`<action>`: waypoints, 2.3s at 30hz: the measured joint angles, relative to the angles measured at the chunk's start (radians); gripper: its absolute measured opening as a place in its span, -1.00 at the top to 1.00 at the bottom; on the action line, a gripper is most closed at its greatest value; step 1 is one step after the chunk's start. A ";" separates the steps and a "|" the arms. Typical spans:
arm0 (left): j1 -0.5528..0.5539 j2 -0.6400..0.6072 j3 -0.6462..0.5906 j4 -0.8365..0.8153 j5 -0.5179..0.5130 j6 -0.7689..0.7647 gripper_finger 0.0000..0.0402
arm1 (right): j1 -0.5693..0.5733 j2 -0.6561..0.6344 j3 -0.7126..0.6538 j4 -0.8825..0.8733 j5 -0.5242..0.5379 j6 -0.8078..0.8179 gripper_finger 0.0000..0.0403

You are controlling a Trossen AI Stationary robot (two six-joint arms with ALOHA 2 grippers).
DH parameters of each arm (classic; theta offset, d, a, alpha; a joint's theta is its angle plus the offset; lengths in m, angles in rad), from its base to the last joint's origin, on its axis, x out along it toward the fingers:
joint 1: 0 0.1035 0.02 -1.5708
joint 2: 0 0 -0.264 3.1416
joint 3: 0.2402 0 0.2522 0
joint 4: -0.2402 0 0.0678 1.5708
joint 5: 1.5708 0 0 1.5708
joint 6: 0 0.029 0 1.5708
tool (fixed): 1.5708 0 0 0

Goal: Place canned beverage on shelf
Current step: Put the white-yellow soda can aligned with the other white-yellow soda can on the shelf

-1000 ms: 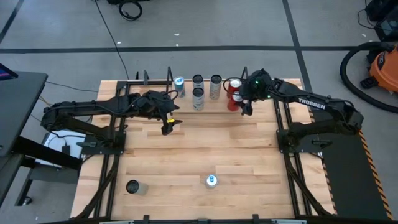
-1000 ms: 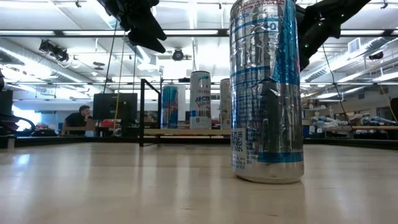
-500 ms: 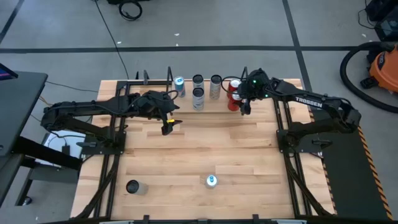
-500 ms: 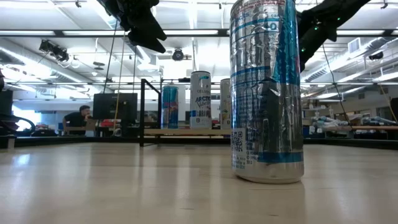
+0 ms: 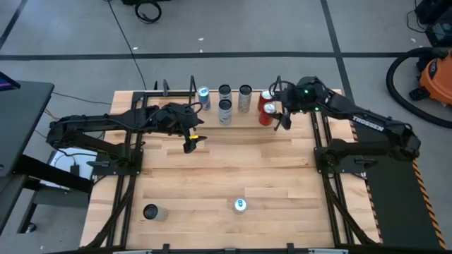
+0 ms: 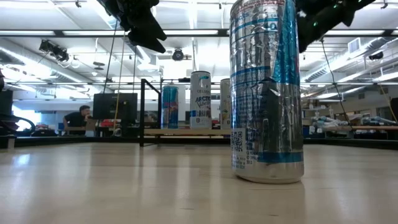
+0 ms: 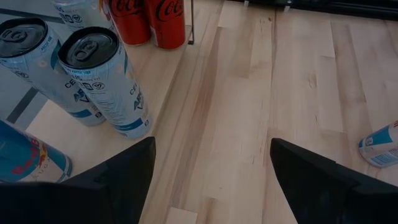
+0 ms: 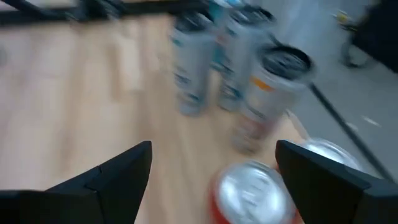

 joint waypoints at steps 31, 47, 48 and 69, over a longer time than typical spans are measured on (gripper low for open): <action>0.000 0.000 0.000 -0.009 0.000 -0.028 -0.58 | 0.652 0.032 -0.116 0.402 -0.080 0.023 -0.74; -0.011 0.000 0.000 0.004 0.001 -0.051 -0.58 | 0.795 0.086 -0.117 0.397 0.103 0.013 -0.74; -0.018 0.000 0.002 -0.001 0.004 -0.056 -0.58 | 0.799 0.086 -0.117 0.396 0.102 0.013 -0.74; -0.216 0.000 0.267 -0.513 -0.010 -0.548 -0.58 | 0.820 0.086 -0.117 0.350 0.103 0.030 -0.74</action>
